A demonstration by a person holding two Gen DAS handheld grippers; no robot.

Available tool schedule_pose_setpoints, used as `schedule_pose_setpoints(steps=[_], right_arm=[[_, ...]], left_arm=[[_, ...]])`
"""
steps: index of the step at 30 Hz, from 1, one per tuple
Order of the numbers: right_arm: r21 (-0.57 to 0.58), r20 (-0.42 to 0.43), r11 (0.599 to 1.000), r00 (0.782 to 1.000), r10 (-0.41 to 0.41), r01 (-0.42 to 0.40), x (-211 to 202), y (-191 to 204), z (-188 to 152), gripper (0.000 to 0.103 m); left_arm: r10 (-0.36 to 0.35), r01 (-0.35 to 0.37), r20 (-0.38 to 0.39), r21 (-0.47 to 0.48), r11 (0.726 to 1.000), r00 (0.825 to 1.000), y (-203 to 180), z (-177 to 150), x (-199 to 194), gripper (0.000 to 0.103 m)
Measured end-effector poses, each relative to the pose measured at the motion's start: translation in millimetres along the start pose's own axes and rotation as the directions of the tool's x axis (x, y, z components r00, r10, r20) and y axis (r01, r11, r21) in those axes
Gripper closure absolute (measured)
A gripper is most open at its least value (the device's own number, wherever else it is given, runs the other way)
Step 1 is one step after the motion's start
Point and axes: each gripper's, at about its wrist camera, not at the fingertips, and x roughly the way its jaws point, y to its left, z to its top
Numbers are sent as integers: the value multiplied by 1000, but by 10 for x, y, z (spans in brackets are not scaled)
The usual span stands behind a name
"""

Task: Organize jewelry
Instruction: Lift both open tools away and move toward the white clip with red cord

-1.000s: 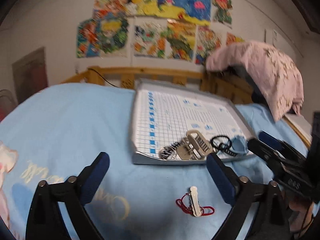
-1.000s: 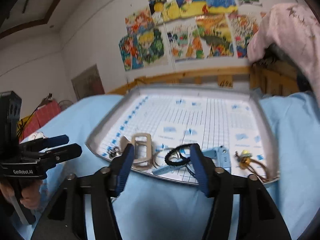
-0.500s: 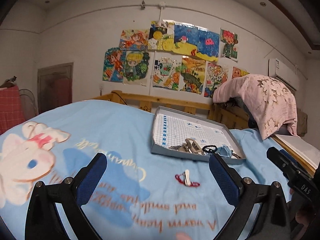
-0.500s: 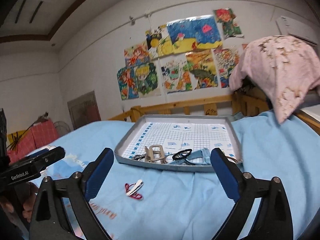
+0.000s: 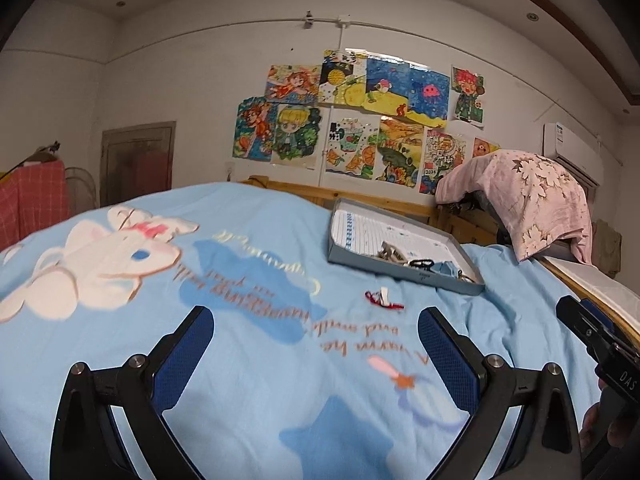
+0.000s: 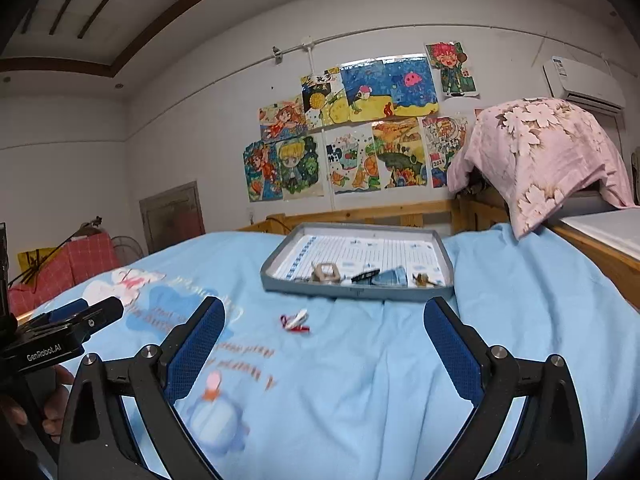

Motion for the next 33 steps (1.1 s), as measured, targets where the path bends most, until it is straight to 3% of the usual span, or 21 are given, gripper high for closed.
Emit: schedule_pose_setpoints(steps=[8, 15, 20, 33], right_arm=[[-21, -13, 1000, 1000, 5, -5, -109, 59, -49, 5], [-107, 2, 994, 1000, -26, 26, 71, 134, 117, 5], [-179, 1, 984, 1000, -20, 20, 344, 120, 315, 5], [-169, -31, 986, 999, -10, 5, 1253, -1, 514, 5]], left_arm=[[1, -1, -26, 13, 1000, 1000, 3, -36, -2, 0], [-23, 25, -78, 20, 999, 997, 13, 117, 333, 0], [-30, 34, -105, 30, 999, 994, -25, 270, 702, 0], [-15, 22, -104, 63, 998, 994, -212, 481, 1555, 0]])
